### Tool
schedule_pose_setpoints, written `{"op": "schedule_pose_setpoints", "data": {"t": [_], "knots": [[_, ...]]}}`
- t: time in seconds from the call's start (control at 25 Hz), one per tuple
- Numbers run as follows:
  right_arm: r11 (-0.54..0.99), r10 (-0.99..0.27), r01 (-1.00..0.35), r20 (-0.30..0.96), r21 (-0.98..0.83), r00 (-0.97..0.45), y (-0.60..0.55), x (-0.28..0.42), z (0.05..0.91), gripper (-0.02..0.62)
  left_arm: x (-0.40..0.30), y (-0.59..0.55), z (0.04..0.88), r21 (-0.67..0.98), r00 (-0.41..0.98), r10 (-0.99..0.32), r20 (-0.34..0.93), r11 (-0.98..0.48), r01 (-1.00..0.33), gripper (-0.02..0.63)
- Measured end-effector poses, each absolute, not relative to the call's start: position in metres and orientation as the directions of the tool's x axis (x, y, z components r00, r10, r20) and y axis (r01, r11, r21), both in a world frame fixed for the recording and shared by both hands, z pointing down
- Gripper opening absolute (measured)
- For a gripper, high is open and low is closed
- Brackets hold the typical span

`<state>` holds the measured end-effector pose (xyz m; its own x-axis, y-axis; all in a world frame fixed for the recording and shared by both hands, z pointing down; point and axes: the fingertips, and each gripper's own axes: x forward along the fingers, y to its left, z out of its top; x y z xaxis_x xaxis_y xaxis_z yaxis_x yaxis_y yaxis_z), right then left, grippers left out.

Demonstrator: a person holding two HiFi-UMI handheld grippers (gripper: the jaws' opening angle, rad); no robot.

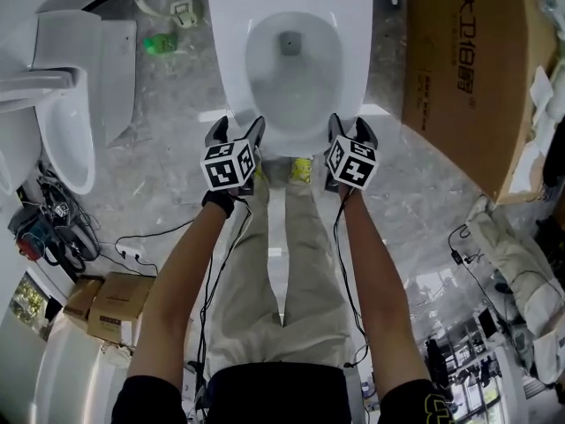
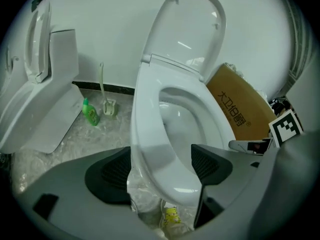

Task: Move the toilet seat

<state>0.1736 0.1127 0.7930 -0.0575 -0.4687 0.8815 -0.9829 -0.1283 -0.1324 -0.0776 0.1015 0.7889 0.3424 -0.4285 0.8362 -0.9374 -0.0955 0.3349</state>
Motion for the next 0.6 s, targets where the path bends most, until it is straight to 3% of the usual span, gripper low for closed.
{"op": "schedule_pose_setpoints", "data": {"t": [0.6], "knots": [[-0.165,-0.437,-0.975,0.897,-0.152,-0.066,0.108,0.168,0.824,0.348,-0.070,0.096,0.832,0.265,0.255,-0.410,0.876,-0.033,-0.964,0.387]]}}
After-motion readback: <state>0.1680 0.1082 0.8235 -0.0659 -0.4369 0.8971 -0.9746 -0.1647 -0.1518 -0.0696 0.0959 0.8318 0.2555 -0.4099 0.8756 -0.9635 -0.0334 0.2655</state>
